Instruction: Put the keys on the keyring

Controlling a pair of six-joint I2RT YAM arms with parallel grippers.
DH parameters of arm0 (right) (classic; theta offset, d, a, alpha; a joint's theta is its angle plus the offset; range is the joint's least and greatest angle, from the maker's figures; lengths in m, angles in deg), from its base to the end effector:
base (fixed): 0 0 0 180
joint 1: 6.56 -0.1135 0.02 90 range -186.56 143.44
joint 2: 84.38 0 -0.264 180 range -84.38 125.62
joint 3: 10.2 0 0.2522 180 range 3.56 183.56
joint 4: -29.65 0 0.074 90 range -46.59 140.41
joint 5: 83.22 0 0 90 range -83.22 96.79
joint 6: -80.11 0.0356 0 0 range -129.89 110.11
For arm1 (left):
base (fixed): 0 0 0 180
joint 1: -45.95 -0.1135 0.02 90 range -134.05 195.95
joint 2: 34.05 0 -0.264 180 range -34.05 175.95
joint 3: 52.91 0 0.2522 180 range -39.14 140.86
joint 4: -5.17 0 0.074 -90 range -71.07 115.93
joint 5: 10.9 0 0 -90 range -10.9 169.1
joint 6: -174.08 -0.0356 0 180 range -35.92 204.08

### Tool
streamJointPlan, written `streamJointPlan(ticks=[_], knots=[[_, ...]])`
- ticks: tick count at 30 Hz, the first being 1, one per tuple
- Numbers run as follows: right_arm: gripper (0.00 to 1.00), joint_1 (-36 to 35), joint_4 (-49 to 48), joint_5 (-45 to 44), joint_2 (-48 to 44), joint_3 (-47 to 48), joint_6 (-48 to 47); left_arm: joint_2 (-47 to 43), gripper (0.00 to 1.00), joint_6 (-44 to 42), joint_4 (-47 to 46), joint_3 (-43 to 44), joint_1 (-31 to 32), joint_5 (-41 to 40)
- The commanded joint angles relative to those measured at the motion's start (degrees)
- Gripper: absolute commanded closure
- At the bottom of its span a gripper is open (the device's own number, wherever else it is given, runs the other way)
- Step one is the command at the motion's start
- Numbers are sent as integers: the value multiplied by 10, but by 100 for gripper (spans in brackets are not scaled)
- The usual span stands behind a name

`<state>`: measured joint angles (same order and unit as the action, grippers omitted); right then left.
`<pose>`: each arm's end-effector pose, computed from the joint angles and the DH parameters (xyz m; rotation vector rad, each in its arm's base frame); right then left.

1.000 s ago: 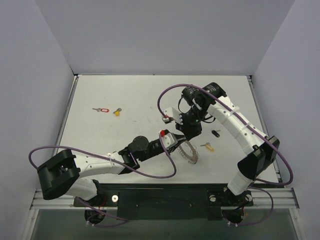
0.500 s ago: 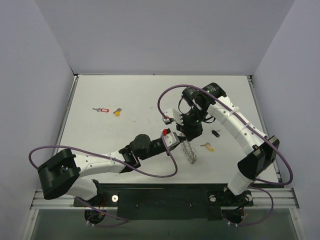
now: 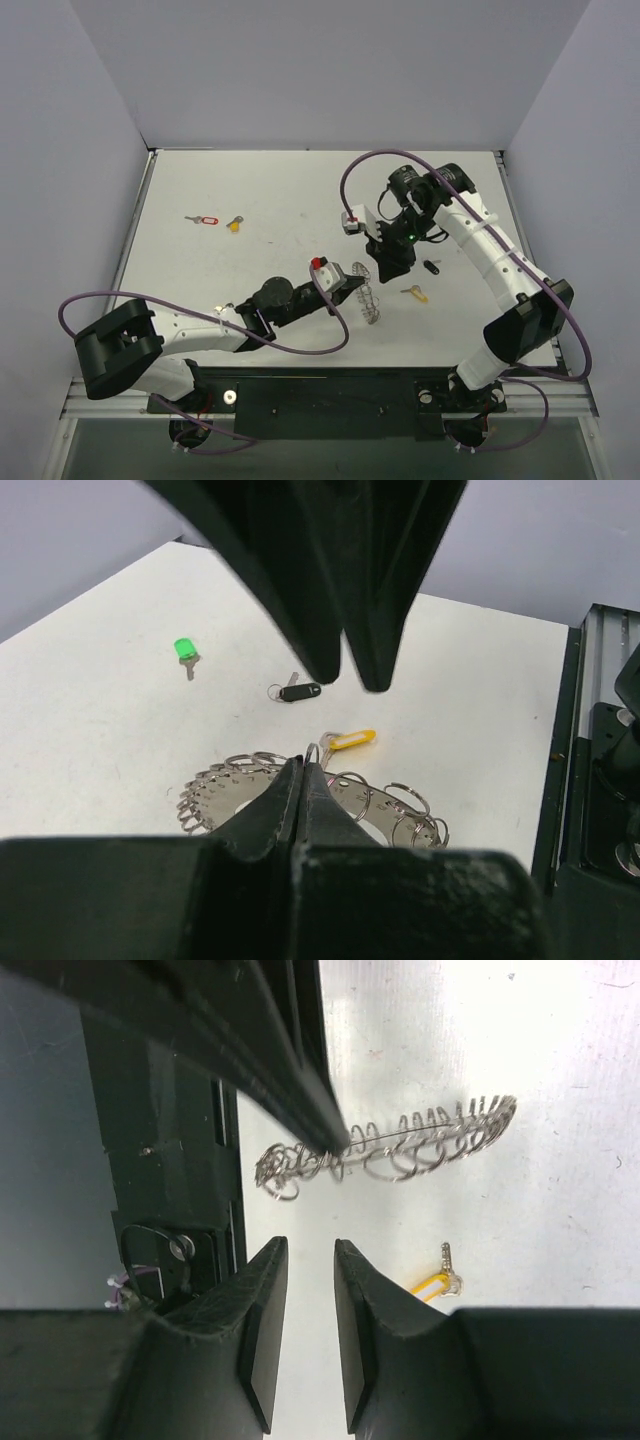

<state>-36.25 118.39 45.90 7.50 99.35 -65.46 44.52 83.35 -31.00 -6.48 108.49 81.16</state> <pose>0.2512 0.1691 0.3578 -1.8482 1.7835 0.7921 0.1328 -0.2584 0.2458 0.8475 1.3180 -0.8875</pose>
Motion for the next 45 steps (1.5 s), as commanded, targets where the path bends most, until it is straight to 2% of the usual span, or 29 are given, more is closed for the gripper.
streamJointPlan(ticks=[1, 5, 6, 10, 15, 23, 31, 45], knots=[[77, 31, 30, 73, -49, -41, -44, -12, 100, 42, -147, -23, -1, -43], [69, 46, -86, 86, -108, -136, -80, -8, 100, 48, -190, -42, 3, -86], [65, 48, -103, 103, -121, -162, -110, -7, 100, 47, -198, -47, 4, -91], [63, 62, -128, 166, -124, -191, -200, 2, 100, 48, -248, -62, 6, -108], [66, 65, -128, 208, -93, -164, -215, 13, 100, 57, -284, -66, 6, -106], [71, 71, -128, 225, -70, -133, -187, 24, 100, 67, -316, -73, 6, -91], [78, 70, -129, 250, -62, -137, -178, 27, 100, 78, -327, -71, 6, -79], [82, 62, -128, 260, -42, -140, -175, 30, 100, 80, -329, -65, 10, -73]])
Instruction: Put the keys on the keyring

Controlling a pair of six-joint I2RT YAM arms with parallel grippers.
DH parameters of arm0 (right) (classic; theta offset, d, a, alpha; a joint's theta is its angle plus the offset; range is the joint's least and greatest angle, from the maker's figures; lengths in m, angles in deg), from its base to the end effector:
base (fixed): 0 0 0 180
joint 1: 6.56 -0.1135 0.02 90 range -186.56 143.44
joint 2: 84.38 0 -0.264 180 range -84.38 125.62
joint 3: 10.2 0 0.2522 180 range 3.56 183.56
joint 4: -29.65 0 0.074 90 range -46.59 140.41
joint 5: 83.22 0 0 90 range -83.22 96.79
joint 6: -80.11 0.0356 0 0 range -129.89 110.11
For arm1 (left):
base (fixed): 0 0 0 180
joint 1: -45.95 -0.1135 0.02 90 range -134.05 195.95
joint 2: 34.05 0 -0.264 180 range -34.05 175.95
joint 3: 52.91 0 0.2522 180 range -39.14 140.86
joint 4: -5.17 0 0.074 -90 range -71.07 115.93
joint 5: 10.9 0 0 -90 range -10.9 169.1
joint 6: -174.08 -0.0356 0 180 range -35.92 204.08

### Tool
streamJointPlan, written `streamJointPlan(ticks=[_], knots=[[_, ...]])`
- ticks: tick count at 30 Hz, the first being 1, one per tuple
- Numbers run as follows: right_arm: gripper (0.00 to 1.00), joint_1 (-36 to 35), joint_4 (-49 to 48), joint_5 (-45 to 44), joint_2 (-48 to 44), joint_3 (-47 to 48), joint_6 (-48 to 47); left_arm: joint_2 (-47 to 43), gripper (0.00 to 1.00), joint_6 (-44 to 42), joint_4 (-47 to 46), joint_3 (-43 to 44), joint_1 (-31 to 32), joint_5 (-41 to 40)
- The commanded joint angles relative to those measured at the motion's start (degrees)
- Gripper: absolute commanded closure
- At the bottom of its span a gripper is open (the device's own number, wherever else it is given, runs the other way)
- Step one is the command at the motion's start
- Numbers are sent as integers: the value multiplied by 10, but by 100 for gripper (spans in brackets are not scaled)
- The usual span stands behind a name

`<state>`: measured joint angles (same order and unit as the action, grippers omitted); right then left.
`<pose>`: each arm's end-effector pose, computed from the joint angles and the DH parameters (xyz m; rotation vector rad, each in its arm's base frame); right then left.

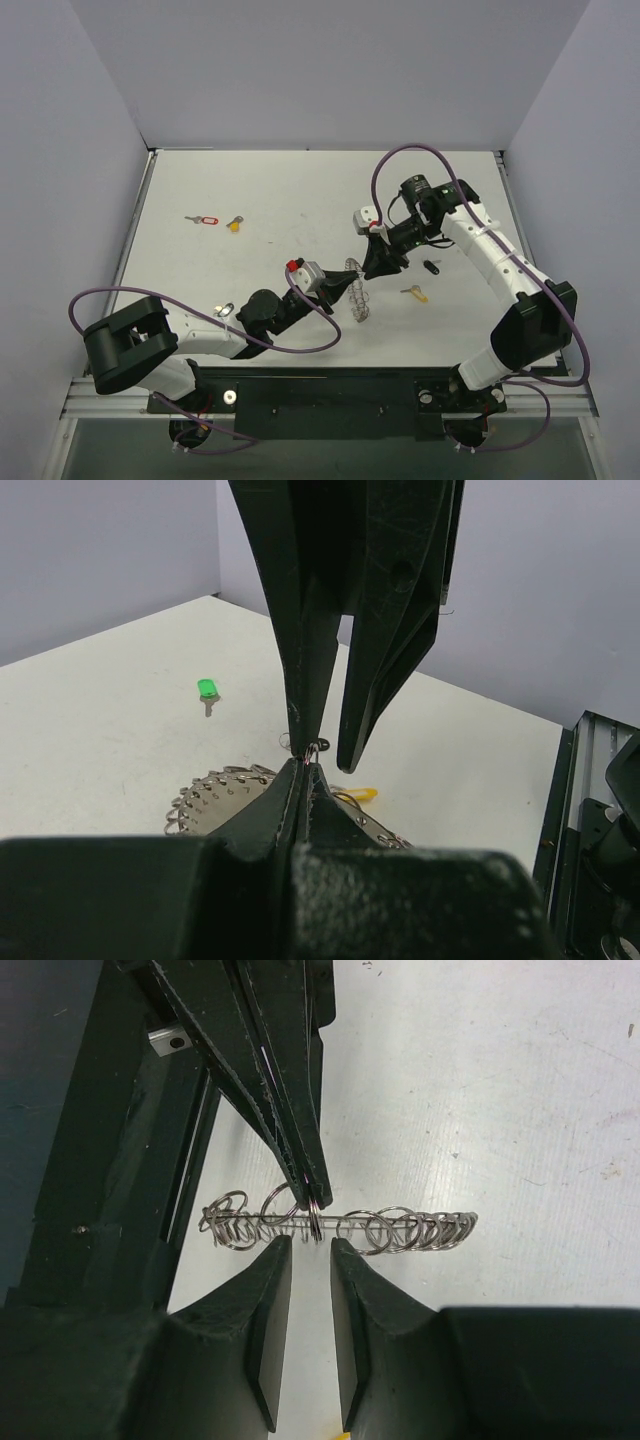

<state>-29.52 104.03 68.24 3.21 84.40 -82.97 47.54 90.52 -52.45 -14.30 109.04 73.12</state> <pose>0.2587 0.1436 0.3240 -1.7839 1.2582 0.9836 0.1263 -0.2406 0.2304 0.5714 1.2565 -0.9577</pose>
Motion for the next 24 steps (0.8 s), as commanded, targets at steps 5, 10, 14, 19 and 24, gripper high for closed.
streamJointPlan(ticks=[5, 10, 14, 19, 24], knots=[[89, -13, 15, 39, 8, 8, 0, 2, 100, 9, -118, 16, 5, 7], [100, -16, 17, 38, 11, 7, 0, 0, 100, 9, -115, 15, 5, 7], [100, -18, 20, 23, 6, 5, 10, 1, 100, 9, -114, 15, 5, 7], [100, -24, 19, -32, -10, 26, 84, -3, 100, 19, -92, 13, 4, 4], [100, -38, 14, -108, -26, 33, 158, -27, 74, 46, -42, 6, -6, 12]])
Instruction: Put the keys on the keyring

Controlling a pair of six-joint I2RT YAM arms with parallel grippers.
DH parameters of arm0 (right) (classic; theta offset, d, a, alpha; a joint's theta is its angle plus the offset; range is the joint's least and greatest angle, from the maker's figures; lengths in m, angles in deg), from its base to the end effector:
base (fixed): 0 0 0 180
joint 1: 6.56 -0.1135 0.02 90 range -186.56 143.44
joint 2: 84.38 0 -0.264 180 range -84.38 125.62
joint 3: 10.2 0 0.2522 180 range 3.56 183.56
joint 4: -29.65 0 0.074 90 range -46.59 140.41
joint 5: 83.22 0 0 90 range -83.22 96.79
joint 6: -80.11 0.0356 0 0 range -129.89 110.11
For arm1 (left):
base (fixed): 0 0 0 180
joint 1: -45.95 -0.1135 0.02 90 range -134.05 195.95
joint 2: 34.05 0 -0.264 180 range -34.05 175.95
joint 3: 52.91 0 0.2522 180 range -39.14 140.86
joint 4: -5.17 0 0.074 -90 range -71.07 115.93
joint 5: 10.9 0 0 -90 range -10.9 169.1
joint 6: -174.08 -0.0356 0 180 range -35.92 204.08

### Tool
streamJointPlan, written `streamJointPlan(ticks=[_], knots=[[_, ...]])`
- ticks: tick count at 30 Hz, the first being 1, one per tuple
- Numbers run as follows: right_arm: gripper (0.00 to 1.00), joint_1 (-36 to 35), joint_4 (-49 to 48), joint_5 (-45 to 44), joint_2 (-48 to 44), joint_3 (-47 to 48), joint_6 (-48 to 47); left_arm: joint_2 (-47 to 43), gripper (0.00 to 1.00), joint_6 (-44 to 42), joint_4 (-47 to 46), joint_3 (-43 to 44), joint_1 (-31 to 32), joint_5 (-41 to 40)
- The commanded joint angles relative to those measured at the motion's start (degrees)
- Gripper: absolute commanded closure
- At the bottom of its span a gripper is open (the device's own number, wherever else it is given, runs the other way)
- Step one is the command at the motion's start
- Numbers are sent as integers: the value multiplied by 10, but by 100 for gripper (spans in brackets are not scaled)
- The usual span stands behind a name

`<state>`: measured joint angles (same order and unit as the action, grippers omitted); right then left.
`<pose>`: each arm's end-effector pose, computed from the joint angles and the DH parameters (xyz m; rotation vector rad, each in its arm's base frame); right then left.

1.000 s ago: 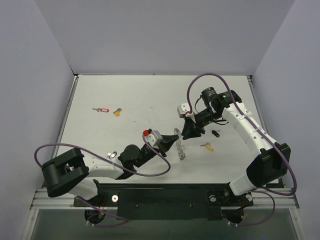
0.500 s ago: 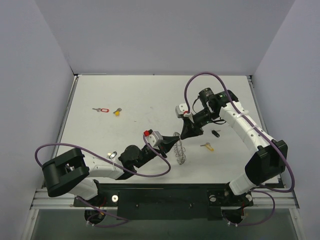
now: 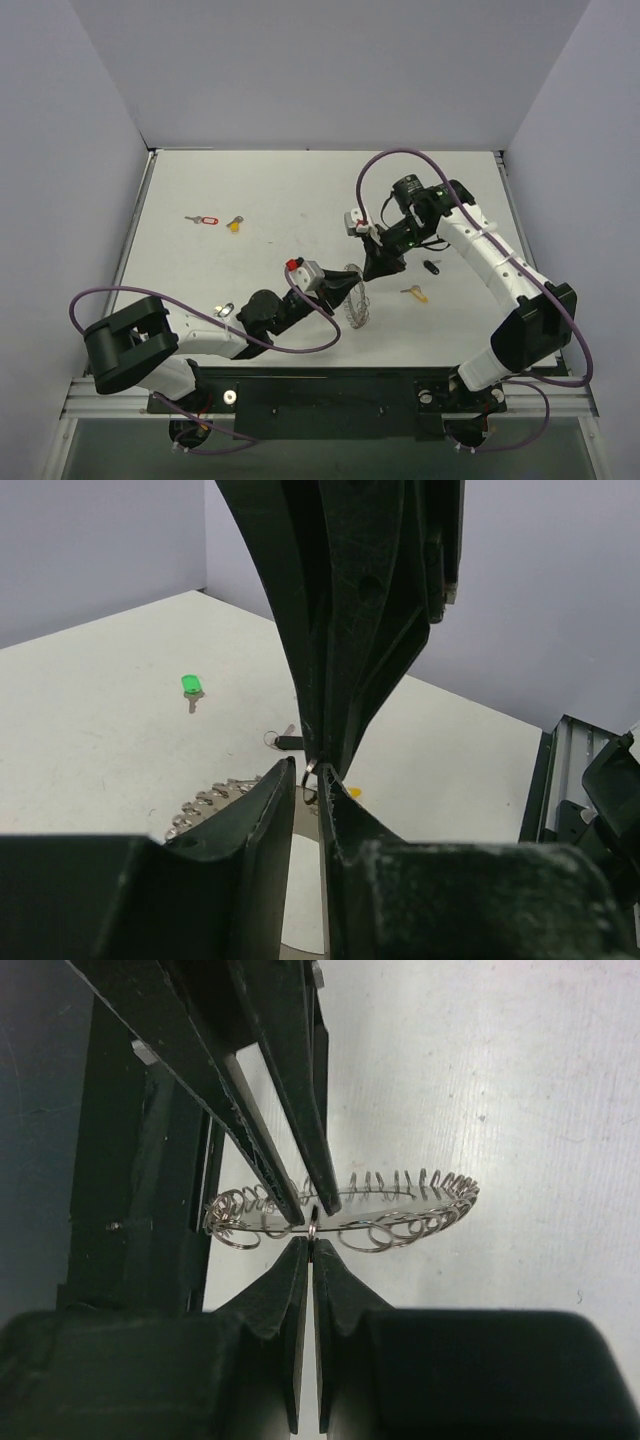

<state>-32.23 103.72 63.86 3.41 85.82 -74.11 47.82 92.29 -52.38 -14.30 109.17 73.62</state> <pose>0.2553 0.1559 0.3282 -1.7742 1.4070 0.9958 0.1258 -0.2416 0.2290 0.5654 1.2710 -0.9889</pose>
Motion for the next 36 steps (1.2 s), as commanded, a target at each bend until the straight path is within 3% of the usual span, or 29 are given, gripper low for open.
streamJointPlan(ticks=[1, 6, 9, 10, 15, 24, 36], knots=[[100, -12, 20, -83, -30, 19, 76, -35, 66, 32, -30, 3, -9, 6], [100, -21, 30, -138, -43, 16, 96, -90, 54, 34, 38, -8, -19, 14], [100, -32, 52, -182, -50, 26, 96, -117, 50, 12, 143, 12, -21, 50], [100, -39, 57, -191, -50, 31, 96, -126, 43, 3, 161, 18, -21, 55], [100, -53, 107, -228, -44, 62, 89, -128, 41, -61, 258, 58, -20, 111], [100, -60, 152, -203, -40, 68, 52, -60, 46, -119, 196, 91, -20, 169], [100, -62, 155, -187, -55, 52, 16, -8, 59, -58, 101, 108, -27, 236]])
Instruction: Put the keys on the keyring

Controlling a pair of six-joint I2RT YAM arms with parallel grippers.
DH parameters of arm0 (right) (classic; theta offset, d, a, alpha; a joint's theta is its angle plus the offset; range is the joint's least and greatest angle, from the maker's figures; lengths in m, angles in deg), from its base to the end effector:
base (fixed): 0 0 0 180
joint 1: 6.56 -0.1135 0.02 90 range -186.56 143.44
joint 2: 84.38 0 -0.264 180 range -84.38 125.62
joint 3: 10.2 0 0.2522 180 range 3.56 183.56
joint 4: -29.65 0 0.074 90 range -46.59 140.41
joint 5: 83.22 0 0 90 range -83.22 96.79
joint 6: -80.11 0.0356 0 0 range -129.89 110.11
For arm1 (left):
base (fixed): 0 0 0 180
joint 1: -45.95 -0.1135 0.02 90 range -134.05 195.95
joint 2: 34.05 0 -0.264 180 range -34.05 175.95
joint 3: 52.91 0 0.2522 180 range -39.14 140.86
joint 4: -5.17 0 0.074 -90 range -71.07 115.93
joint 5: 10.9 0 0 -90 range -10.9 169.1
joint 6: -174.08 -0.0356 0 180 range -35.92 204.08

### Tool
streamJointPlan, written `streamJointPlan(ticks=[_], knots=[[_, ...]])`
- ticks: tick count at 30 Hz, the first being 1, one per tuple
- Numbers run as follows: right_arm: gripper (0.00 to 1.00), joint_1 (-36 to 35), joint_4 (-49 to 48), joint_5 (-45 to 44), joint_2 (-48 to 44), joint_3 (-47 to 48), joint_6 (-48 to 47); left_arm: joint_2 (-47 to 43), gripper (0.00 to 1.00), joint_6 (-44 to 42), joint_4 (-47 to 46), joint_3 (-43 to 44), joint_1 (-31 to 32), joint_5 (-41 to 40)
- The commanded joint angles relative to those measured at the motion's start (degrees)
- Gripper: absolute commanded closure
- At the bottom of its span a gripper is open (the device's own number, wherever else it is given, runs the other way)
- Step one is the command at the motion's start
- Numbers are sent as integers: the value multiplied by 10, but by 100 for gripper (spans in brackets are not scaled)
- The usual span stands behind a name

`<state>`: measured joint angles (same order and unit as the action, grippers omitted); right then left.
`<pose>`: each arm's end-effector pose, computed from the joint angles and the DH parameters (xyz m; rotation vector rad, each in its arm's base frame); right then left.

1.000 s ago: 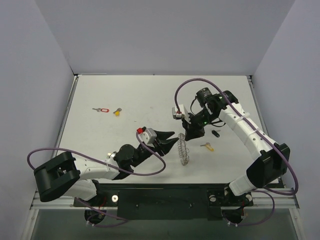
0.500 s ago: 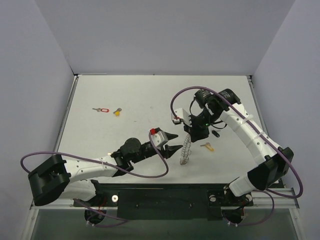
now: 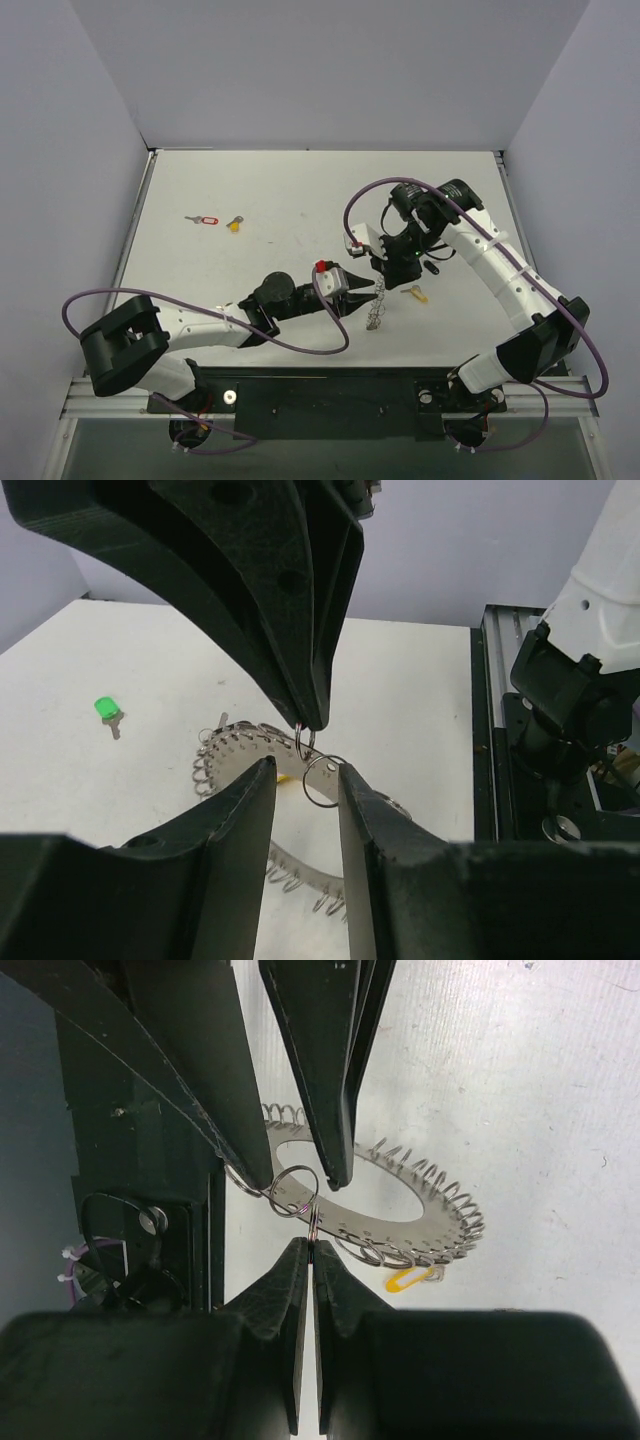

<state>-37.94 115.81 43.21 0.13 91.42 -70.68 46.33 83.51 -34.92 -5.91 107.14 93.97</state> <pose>0.2216 0.1599 0.3546 -1.9443 1.6567 0.6919 0.1337 -0.2621 0.2477 0.9779 1.1978 -1.0406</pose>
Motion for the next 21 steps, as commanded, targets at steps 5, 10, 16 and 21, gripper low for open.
streamJointPlan(ticks=[5, 10, 16, 21], knots=[[100, -7, 34, 25, -26, -8, -24, 13, 64, 51, -93, 24, -15, 47], [100, -9, 34, 30, -28, -7, -27, 24, 66, 55, -88, 32, -17, 54], [100, -12, 36, 35, -26, -8, -28, 39, 67, 64, -93, 43, -18, 67], [100, -14, 37, 36, -25, -8, -28, 44, 72, 69, -92, 50, -18, 77]])
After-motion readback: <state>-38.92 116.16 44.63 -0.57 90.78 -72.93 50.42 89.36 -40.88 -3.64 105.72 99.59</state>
